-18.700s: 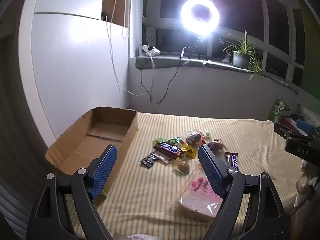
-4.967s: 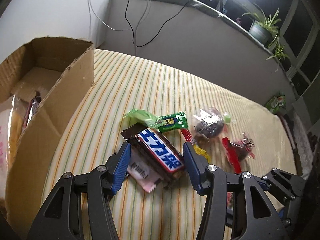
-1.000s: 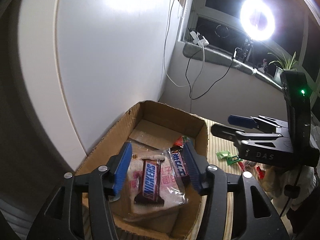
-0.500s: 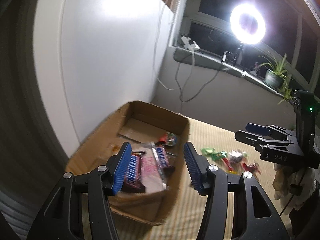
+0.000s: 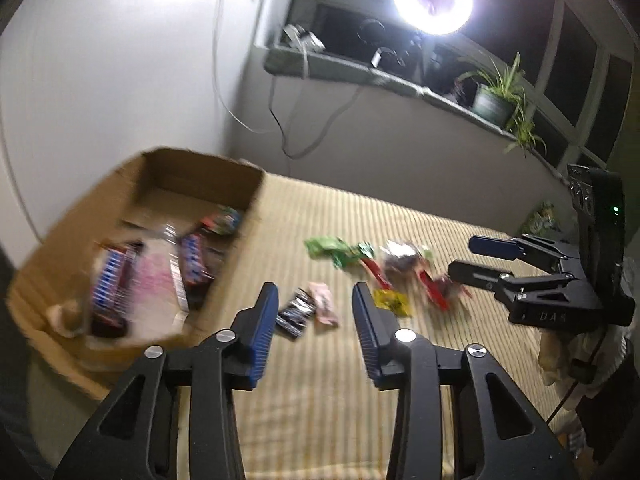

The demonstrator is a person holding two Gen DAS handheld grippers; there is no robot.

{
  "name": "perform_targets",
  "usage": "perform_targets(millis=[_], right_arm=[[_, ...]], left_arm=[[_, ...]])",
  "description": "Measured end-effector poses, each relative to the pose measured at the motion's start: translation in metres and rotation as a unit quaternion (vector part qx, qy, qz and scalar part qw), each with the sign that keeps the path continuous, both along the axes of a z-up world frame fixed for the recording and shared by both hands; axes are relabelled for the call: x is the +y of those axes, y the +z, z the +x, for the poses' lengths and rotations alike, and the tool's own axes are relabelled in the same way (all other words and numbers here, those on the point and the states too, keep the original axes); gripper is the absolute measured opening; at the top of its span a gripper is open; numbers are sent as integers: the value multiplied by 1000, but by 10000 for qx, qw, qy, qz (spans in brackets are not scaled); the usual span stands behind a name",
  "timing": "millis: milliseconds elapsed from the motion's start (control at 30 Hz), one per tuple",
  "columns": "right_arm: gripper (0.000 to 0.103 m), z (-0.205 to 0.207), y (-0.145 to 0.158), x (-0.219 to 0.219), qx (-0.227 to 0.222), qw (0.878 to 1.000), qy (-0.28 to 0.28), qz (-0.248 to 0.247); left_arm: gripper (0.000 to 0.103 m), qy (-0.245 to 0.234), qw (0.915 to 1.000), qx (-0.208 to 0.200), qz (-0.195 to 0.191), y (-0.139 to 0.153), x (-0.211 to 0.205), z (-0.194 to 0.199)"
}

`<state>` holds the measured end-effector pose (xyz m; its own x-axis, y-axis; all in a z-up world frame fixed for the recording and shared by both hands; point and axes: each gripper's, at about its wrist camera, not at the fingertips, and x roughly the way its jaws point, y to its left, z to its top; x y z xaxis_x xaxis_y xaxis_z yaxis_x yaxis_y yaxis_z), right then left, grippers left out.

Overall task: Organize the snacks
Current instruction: 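Move both tools back toward the remaining candy packets, then grasp the pink candy with the left tool while the right tool grasps the yellow packet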

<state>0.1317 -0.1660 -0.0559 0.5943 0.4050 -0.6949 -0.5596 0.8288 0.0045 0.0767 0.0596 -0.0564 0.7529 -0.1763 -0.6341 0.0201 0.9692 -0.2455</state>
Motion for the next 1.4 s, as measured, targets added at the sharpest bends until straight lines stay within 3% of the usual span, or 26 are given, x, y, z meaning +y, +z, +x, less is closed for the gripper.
perform_targets(millis=[100, 267, 367, 700, 967, 1267, 1400], right_arm=[[55, -4, -12, 2, 99, 9996, 218, -139], [54, -5, -35, 16, 262, 9971, 602, -376], [42, 1, -48, 24, 418, 9954, 709, -489], [41, 20, -70, 39, 513, 9928, 746, -781], [41, 28, -73, 44, 565, 9919, 789, -822], [41, 30, -73, 37, 576, 9921, 767, -812], [41, 32, -74, 42, 588, 9919, 832, -753]], left_arm=[[31, -149, 9998, 146, -24, -10, -12, 9], [27, -296, 9986, 445, 14, -31, -24, 29], [27, -308, 9979, 568, 49, -39, -24, 37], [27, -394, 9961, 768, 171, -52, -24, 57], [27, -574, 9934, 821, 551, -54, -36, 63], [27, -473, 9935, 950, 414, -62, -31, 64], [27, -529, 9923, 979, 537, -61, -34, 67]])
